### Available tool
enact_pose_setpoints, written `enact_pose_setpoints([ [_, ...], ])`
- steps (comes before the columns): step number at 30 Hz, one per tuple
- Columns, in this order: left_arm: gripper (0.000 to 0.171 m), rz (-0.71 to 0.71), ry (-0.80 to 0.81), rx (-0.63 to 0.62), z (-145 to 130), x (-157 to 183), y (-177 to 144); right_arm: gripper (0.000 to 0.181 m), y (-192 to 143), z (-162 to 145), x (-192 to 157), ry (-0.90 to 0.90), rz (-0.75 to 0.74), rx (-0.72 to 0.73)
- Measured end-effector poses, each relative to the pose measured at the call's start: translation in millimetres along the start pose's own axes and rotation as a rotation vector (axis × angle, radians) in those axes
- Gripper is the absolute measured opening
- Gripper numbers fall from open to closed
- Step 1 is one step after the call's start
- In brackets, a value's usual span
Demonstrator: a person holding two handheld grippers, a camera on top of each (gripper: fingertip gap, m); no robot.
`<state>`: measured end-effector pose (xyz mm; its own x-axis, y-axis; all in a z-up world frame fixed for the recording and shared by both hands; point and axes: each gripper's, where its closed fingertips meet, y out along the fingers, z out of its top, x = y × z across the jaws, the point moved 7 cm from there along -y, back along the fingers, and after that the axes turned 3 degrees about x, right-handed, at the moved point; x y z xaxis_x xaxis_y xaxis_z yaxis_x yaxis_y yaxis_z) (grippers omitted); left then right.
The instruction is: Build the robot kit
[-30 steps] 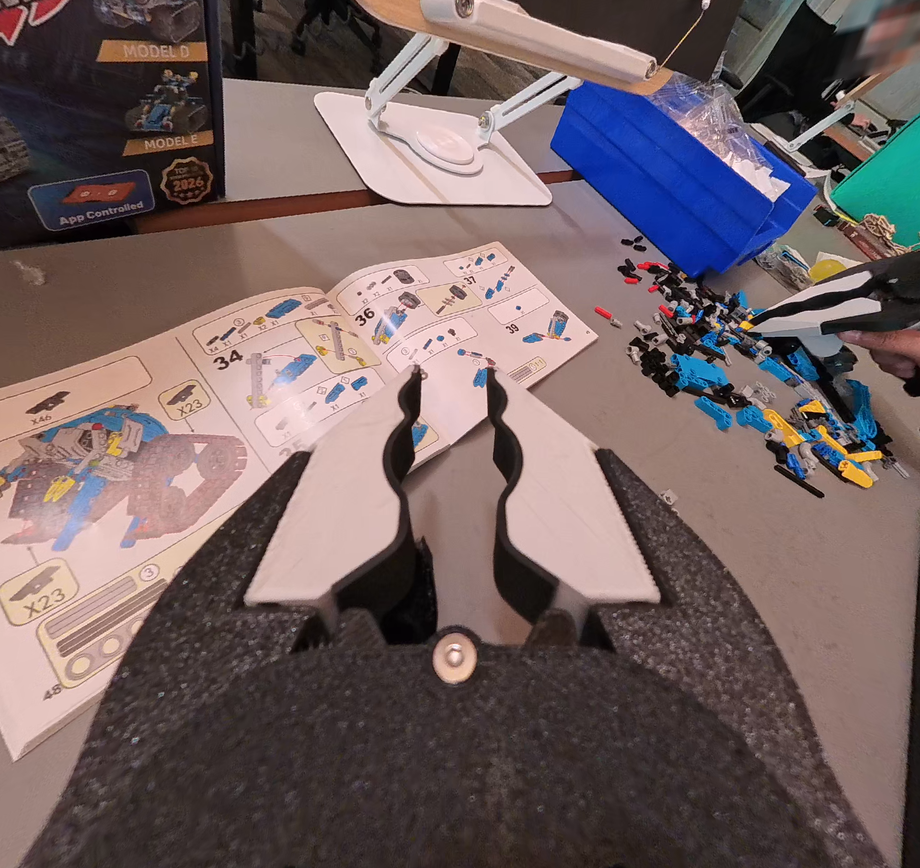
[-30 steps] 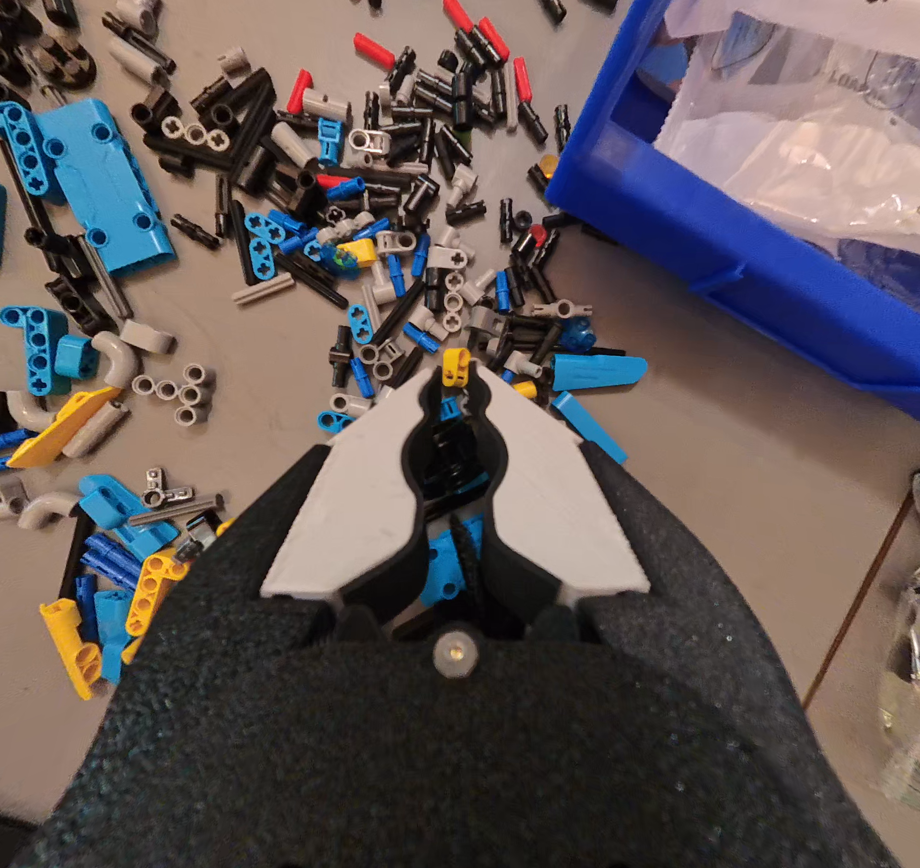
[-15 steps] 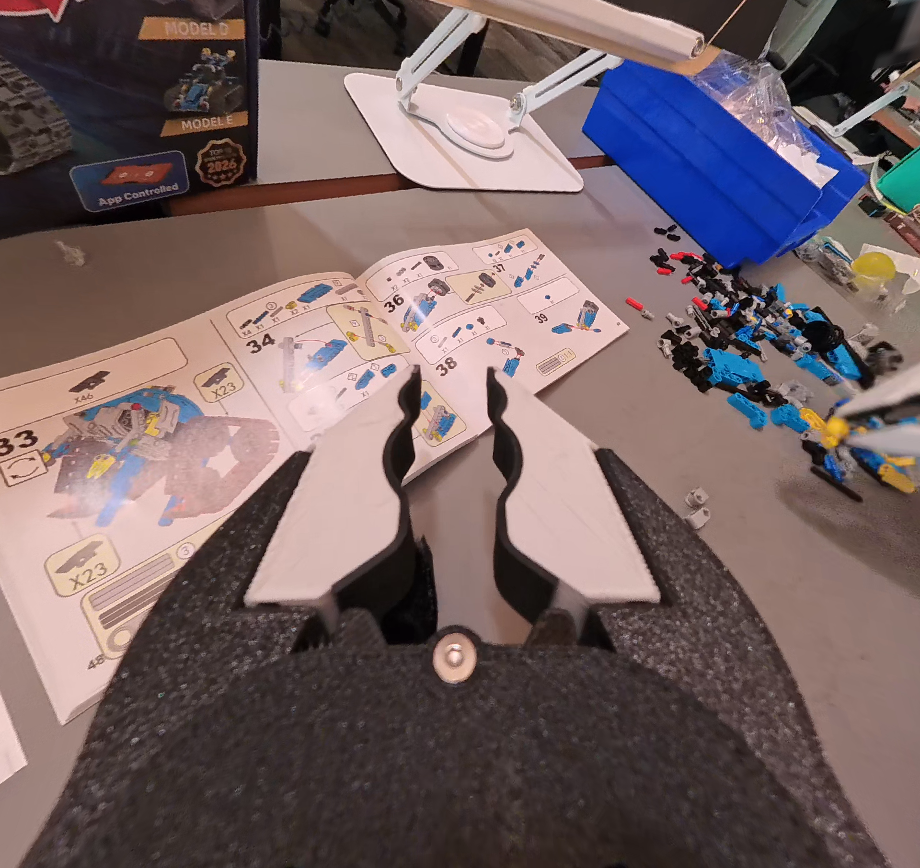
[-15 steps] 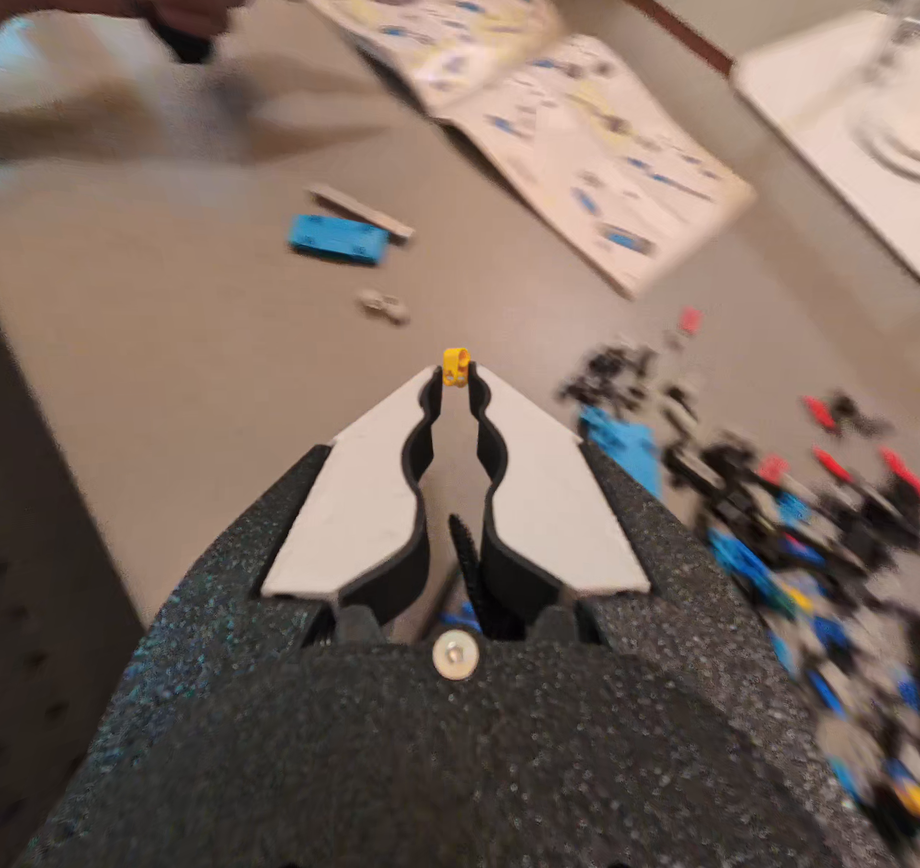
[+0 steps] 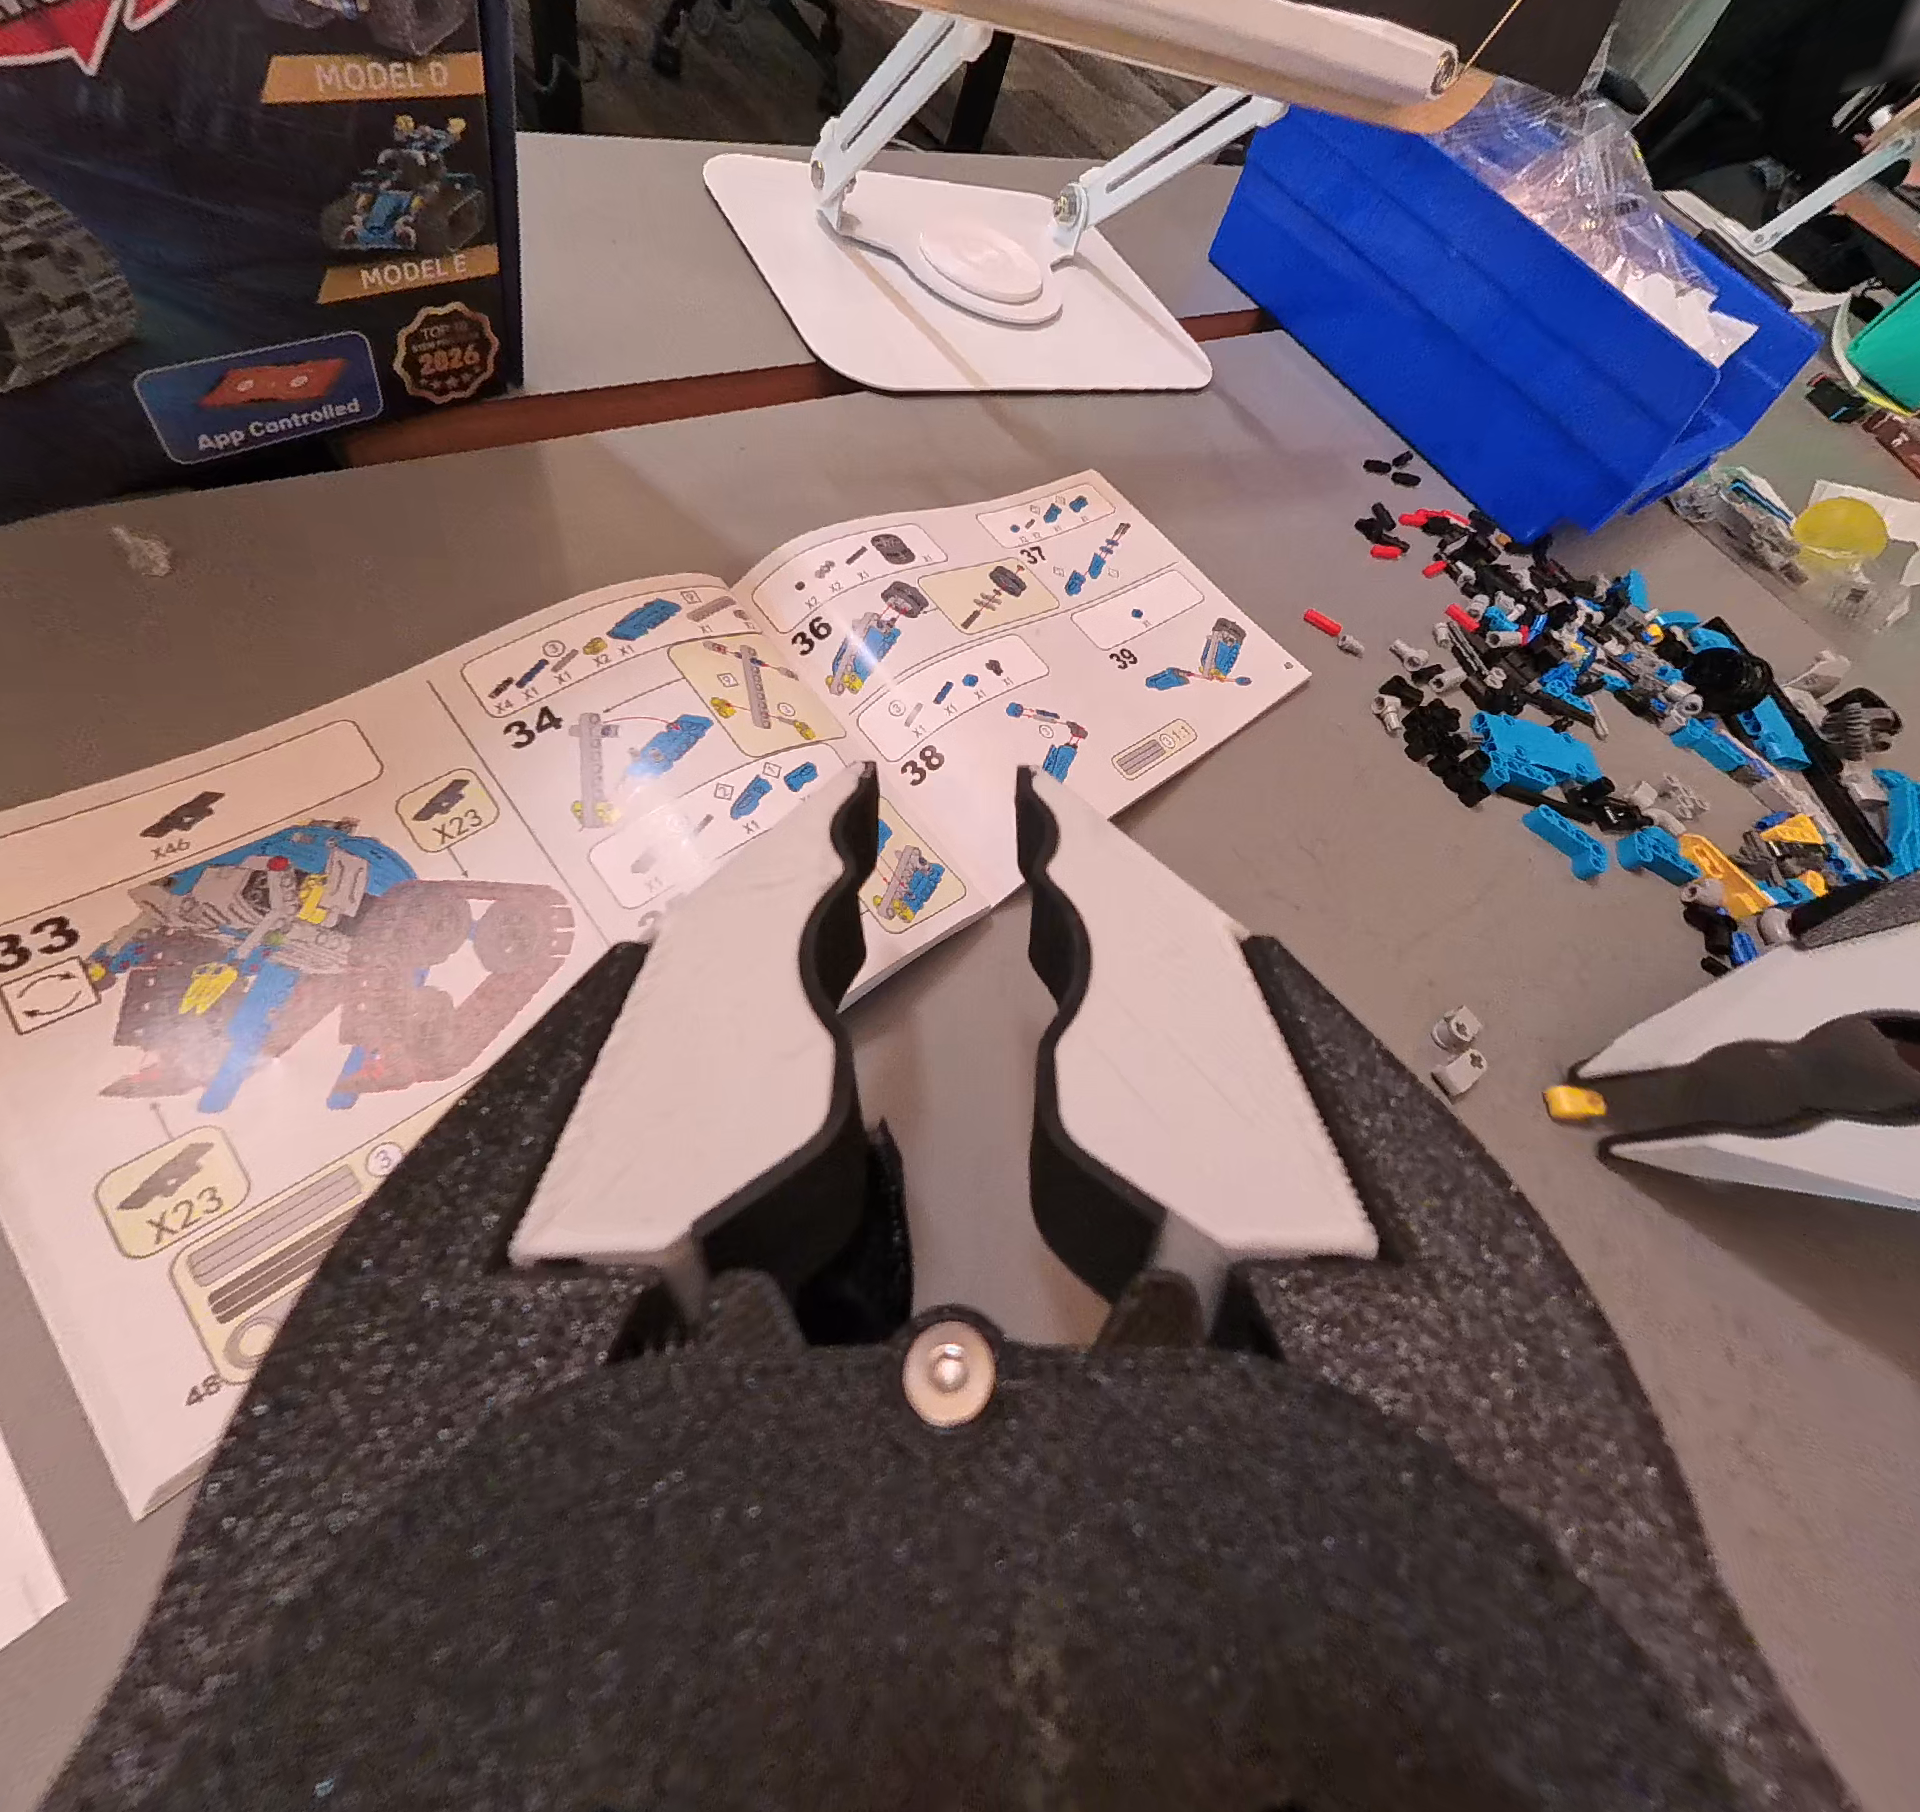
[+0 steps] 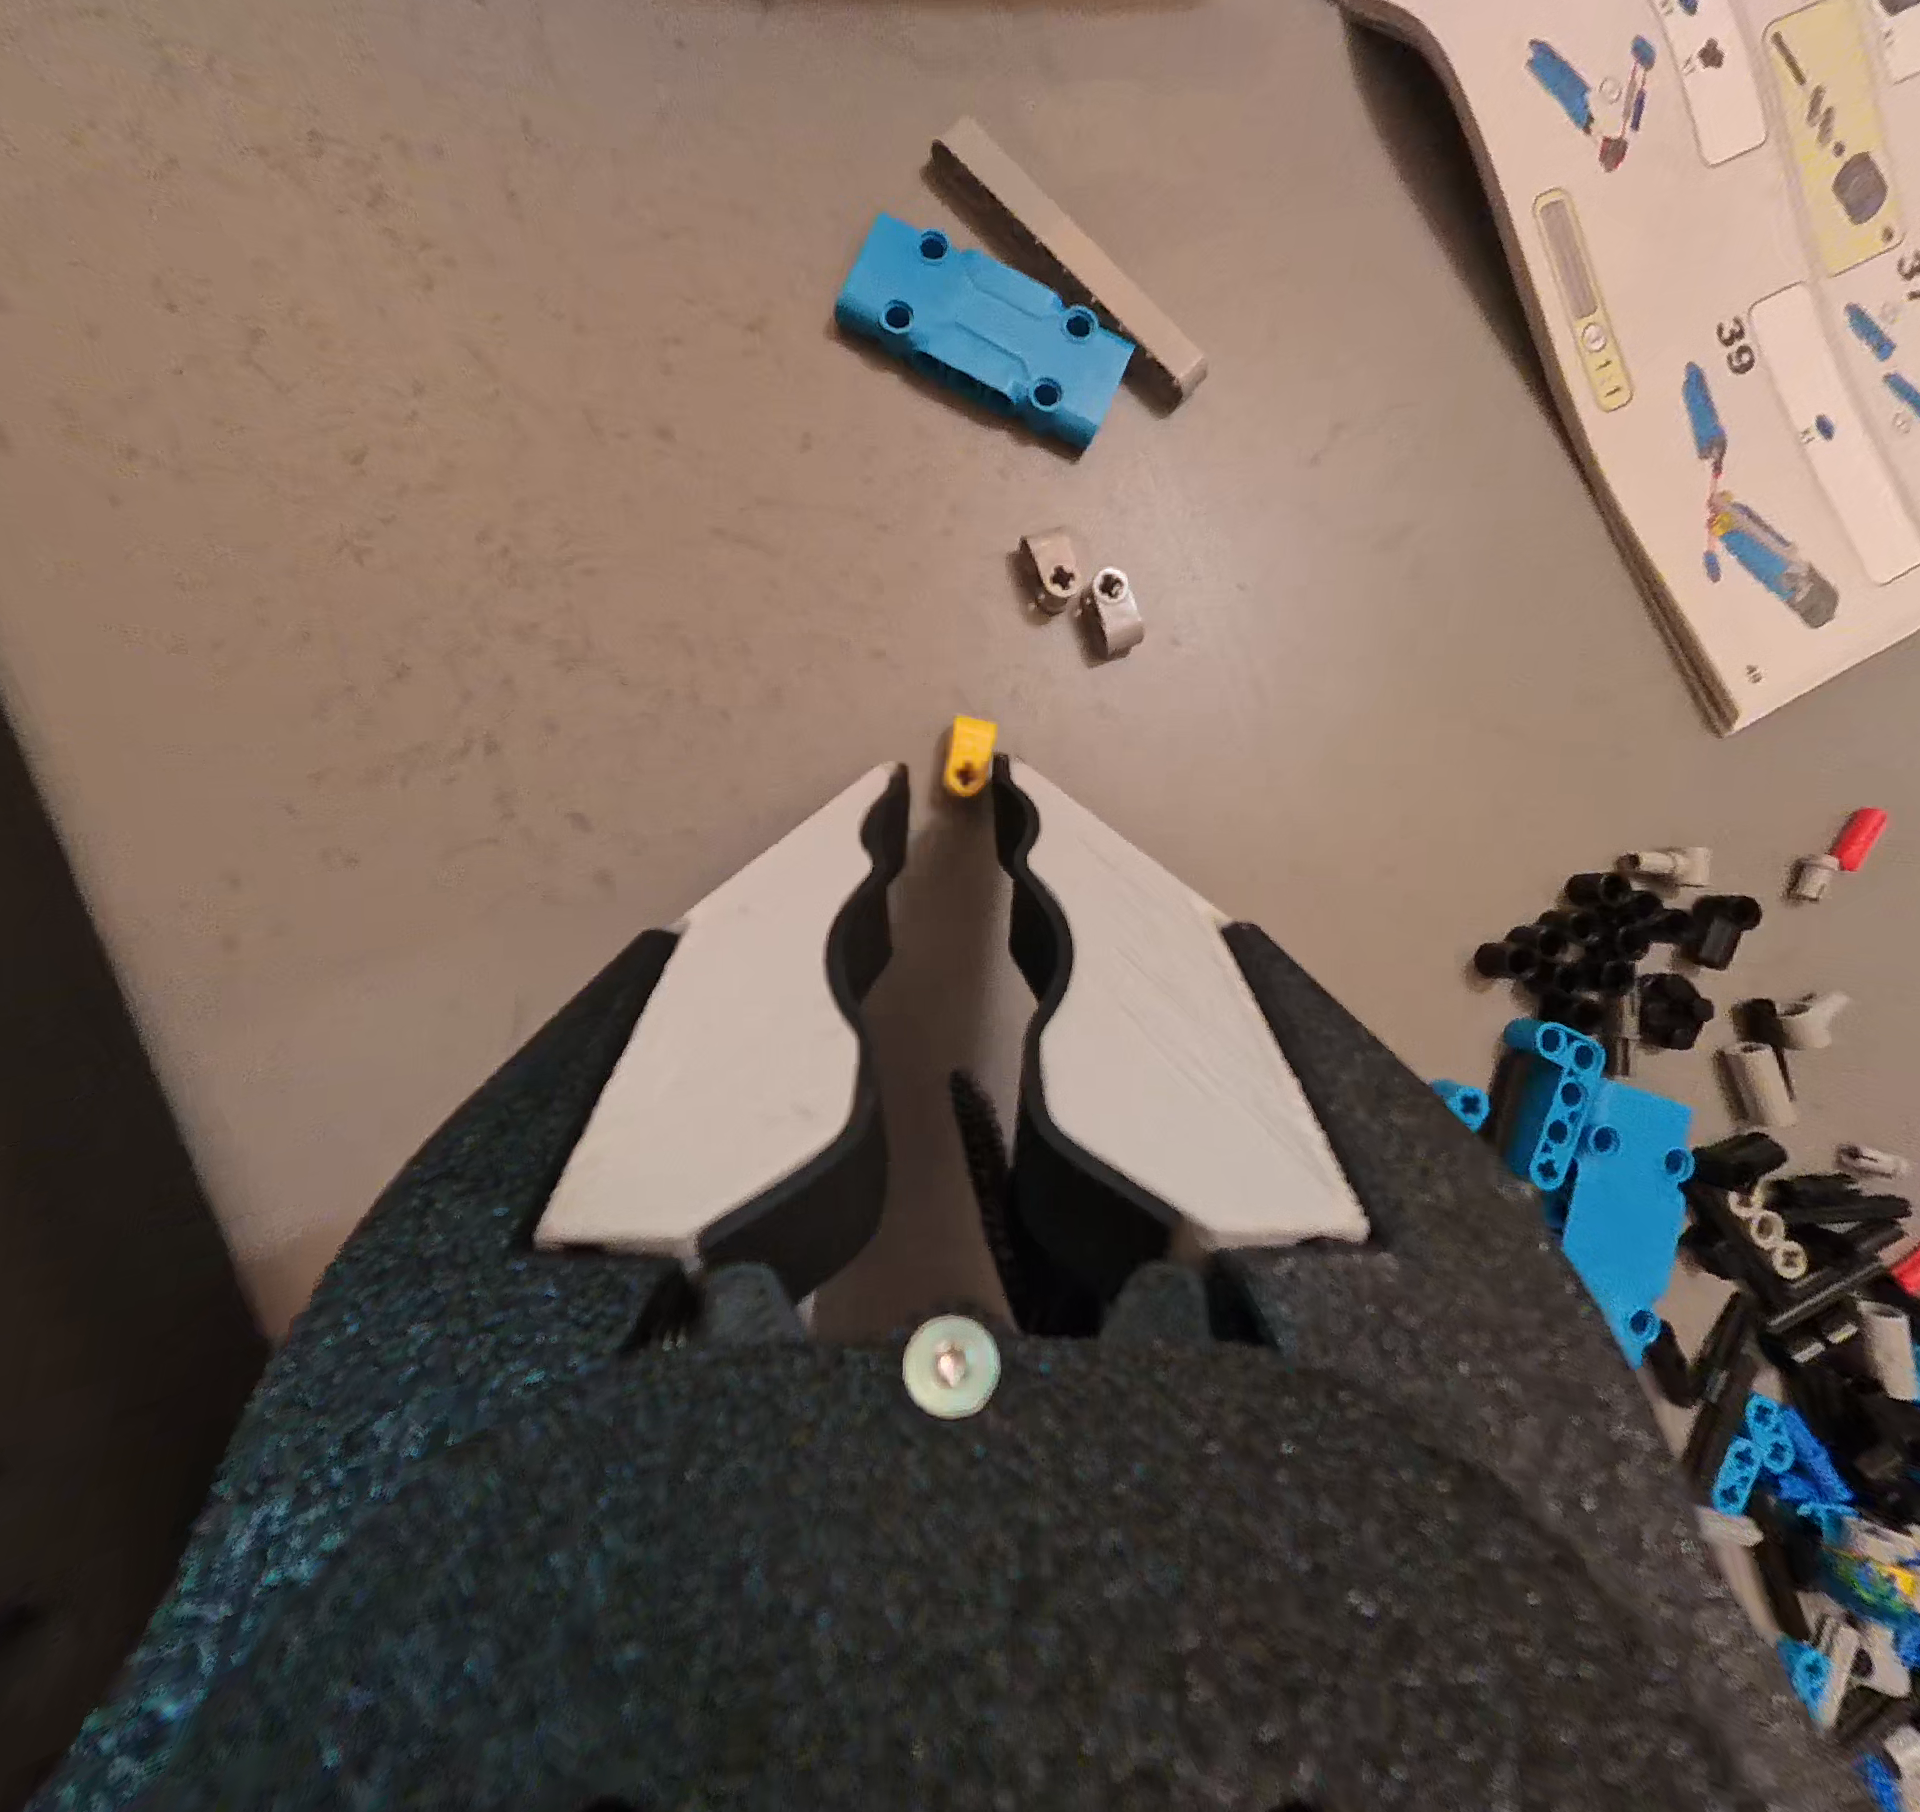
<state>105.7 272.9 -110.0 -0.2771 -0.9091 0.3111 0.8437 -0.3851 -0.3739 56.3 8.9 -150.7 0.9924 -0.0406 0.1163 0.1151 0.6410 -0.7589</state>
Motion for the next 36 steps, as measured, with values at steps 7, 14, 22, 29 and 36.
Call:
enact_pose_setpoints([
  [7,0.025,-0.001,0.0,0.0,0,0,0,0.017,-43,-19,25,0.063,-0.103,0.001],
  [14,0.025,-0.009,0.006,0.005,2,4,0,0.015,-163,-132,133,0.438,-0.509,-0.106],
  [22,0.025,-0.001,0.021,-0.014,-2,5,3,0.018,-154,-174,170,0.587,-0.397,-0.14],
  [29,0.025,-0.003,0.016,-0.013,-2,4,3,0.018,-141,-140,136,0.504,-0.302,-0.088],
  [36,0.025,-0.008,0.025,-0.02,-3,6,5,0.018,-134,-142,81,0.5,-0.193,-0.099],
])
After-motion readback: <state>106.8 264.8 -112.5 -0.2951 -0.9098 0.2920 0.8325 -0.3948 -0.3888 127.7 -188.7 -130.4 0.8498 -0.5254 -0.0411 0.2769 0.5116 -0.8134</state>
